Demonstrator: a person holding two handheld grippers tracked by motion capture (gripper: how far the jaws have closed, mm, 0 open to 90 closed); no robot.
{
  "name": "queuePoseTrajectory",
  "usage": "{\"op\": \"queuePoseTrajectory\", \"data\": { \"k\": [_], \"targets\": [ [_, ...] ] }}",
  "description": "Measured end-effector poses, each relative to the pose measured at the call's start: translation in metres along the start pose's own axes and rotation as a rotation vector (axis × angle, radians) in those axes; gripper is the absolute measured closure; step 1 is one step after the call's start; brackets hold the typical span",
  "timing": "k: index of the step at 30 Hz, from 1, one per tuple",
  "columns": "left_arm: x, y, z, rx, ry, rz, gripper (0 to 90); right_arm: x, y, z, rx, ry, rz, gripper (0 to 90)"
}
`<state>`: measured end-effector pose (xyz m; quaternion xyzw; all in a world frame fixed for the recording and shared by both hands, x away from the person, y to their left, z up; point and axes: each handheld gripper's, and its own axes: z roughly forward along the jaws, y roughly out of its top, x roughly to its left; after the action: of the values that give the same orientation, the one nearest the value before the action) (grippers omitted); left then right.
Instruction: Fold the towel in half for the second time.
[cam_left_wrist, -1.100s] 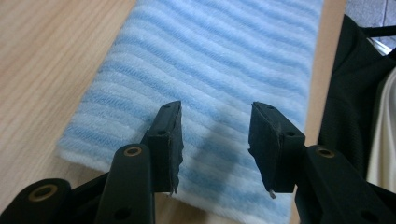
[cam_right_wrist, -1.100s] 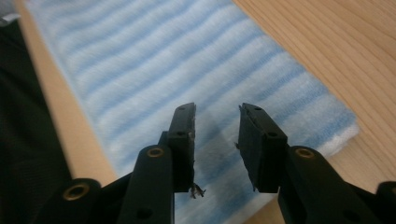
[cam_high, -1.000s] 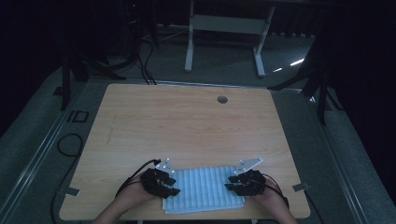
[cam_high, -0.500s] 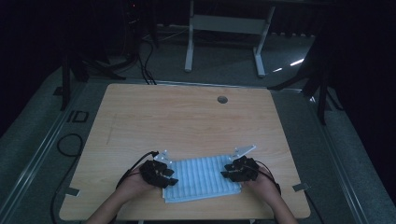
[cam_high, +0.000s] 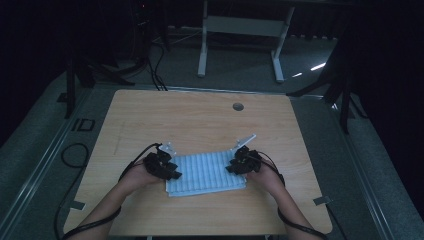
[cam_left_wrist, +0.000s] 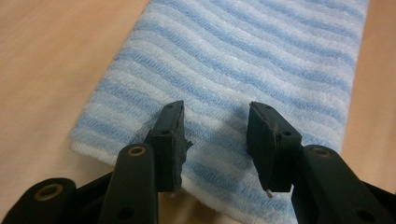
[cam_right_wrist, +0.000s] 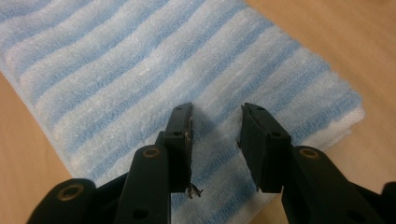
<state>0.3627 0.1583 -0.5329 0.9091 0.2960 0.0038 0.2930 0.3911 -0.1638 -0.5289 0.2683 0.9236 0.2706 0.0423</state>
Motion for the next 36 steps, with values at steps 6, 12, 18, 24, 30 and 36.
{"op": "queuePoseTrajectory", "data": {
  "k": [6,12,18,24,30,36],
  "targets": [
    [0.021,0.008,-0.001,0.022,0.034,-0.001,56.3,-0.013,0.02,0.012,-0.006,-0.004,0.021,63.4],
    [0.043,0.016,-0.001,0.021,0.023,-0.01,56.2,-0.026,0.034,0.019,-0.001,-0.012,0.051,63.1],
    [0.056,0.023,0.0,0.027,0.042,-0.025,56.2,-0.035,0.04,0.022,-0.013,-0.004,0.067,62.9],
    [0.056,0.028,0.002,0.039,0.067,-0.01,56.1,-0.039,0.044,0.024,-0.007,-0.008,0.074,62.7],
    [0.053,0.027,-0.001,0.022,0.068,-0.018,55.8,-0.04,0.044,0.023,-0.004,0.017,0.076,55.6],
    [0.045,0.025,-0.009,-0.065,0.022,-0.06,46.7,-0.033,0.045,0.012,-0.007,0.028,0.049,37.7]
  ]
}}
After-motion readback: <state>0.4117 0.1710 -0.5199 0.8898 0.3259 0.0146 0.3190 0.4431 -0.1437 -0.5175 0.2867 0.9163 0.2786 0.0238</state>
